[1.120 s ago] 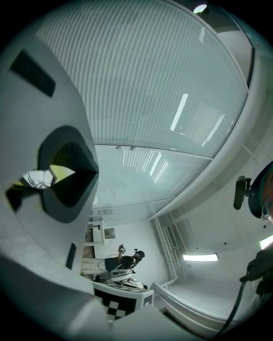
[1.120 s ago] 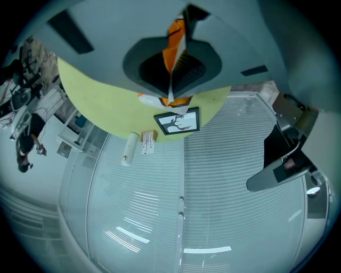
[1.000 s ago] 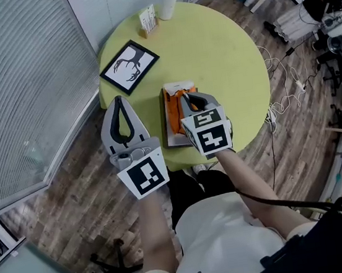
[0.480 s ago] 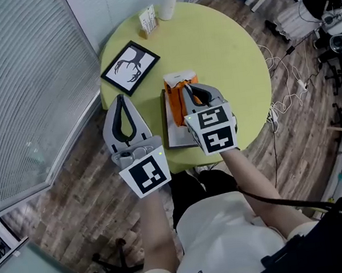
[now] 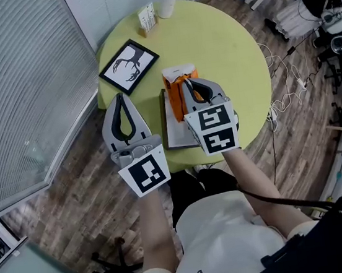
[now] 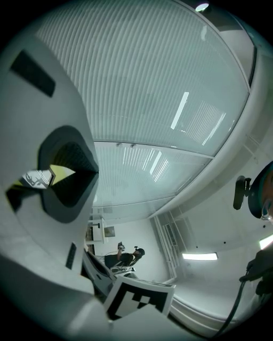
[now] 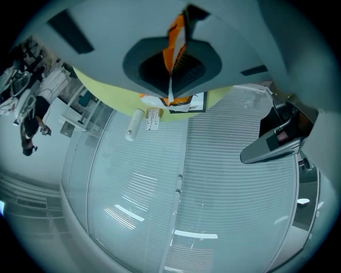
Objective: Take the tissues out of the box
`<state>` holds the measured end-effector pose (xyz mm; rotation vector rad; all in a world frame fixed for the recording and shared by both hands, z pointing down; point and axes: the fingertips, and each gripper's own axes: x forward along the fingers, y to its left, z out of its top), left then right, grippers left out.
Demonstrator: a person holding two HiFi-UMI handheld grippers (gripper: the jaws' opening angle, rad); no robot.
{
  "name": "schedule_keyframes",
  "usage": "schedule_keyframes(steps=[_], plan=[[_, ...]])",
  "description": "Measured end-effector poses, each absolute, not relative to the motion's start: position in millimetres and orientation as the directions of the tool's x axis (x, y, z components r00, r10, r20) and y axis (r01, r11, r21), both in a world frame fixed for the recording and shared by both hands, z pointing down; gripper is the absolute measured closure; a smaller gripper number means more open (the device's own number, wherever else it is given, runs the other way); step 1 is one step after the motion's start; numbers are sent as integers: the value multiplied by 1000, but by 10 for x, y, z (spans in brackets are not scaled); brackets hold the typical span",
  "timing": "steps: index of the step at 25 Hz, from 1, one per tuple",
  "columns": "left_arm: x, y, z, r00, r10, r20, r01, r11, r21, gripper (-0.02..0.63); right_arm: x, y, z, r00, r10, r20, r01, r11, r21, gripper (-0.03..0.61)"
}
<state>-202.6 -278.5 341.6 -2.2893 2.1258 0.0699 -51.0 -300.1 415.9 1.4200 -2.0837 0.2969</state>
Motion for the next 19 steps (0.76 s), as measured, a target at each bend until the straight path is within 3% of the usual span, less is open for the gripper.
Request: schedule_keyframes(steps=[19], plan=[[-1965,-2788,3417,88,-995,-45,-996,-89,24,601,-463,-2999,4172,-246,-777,579,-908,394,143,558]])
